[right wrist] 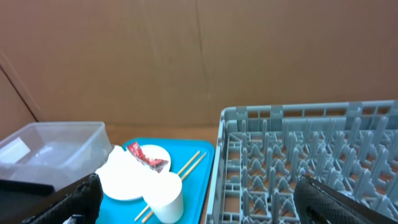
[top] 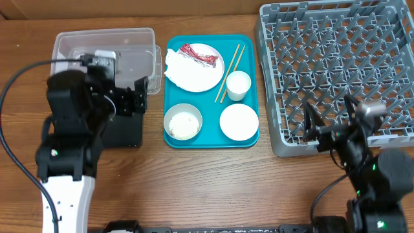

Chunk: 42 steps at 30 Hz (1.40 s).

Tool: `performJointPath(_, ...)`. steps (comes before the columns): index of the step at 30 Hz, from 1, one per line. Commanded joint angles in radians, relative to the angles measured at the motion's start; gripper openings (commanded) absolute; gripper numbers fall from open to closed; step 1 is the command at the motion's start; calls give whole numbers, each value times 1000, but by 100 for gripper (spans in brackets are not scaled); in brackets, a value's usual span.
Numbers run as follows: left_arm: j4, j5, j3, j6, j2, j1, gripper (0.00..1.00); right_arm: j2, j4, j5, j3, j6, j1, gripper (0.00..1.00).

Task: Sort waste into correct bins and load items into the dishwasher
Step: 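Move the left gripper over the white plate with wrapper and tissue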

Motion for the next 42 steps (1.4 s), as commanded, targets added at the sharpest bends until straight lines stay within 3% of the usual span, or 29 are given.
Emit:
performJointPath(1, -72, 30, 132, 55, 71, -2, 100, 100, -68, -11, 134, 0, 5, 100)
performJointPath(10, -385, 32, 443, 68, 312, -13, 100, 424, -483, -114, 560, 0, 5, 100)
performJointPath(16, -391, 25, 556, 69, 352, -42, 100, 562, -650, -206, 789, 1, 5, 100)
performJointPath(30, -373, 77, 553, 25, 391, -44, 100, 591, -656, -311, 799, 8, 5, 100)
performJointPath(36, -313, 100, 554, -5, 491, -114, 100, 600, -658, -302, 798, 0, 5, 100)
performJointPath(42, -233, -98, 561, -119, 662, -246, 100, 630, -697, -301, 798, 0, 5, 100)
